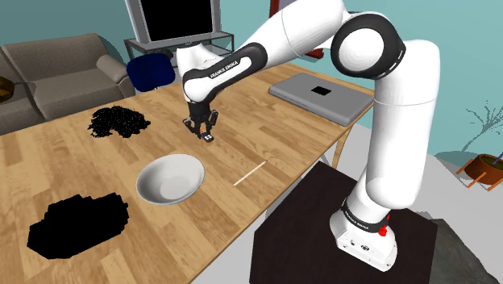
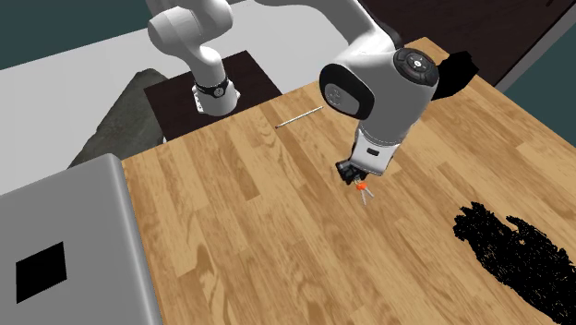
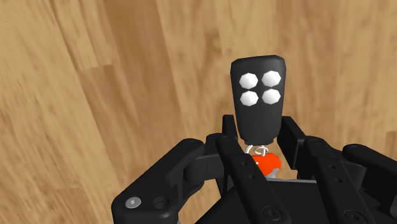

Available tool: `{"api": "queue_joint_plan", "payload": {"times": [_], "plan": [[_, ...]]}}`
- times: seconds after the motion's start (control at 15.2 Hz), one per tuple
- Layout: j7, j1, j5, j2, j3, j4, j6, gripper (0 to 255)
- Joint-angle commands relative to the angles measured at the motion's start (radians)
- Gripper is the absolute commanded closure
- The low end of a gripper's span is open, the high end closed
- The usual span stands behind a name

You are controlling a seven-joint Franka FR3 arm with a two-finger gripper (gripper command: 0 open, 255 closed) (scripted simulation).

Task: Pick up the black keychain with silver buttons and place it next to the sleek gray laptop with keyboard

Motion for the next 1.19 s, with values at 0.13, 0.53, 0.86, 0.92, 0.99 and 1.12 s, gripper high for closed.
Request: {"api": "queue_joint_plan", "payload": {"times": [0.13,0.53,0.86,0.92,0.99,1.12], "plan": [[-0.007,-0.003,0.007,-0.024,0.002,0.021,-0.045,255],[-0.014,-0.004,0.016,-0.053,0.005,0.064,-0.115,255],[-0.02,-0.004,0.022,-0.071,0.007,0.106,-0.176,255],[-0.021,-0.004,0.023,-0.075,0.007,0.115,-0.188,255],[-0.022,-0.004,0.023,-0.077,0.007,0.125,-0.201,255],[-0.041,-0.018,0.031,-0.109,0.003,0.092,-0.198,255]]}}
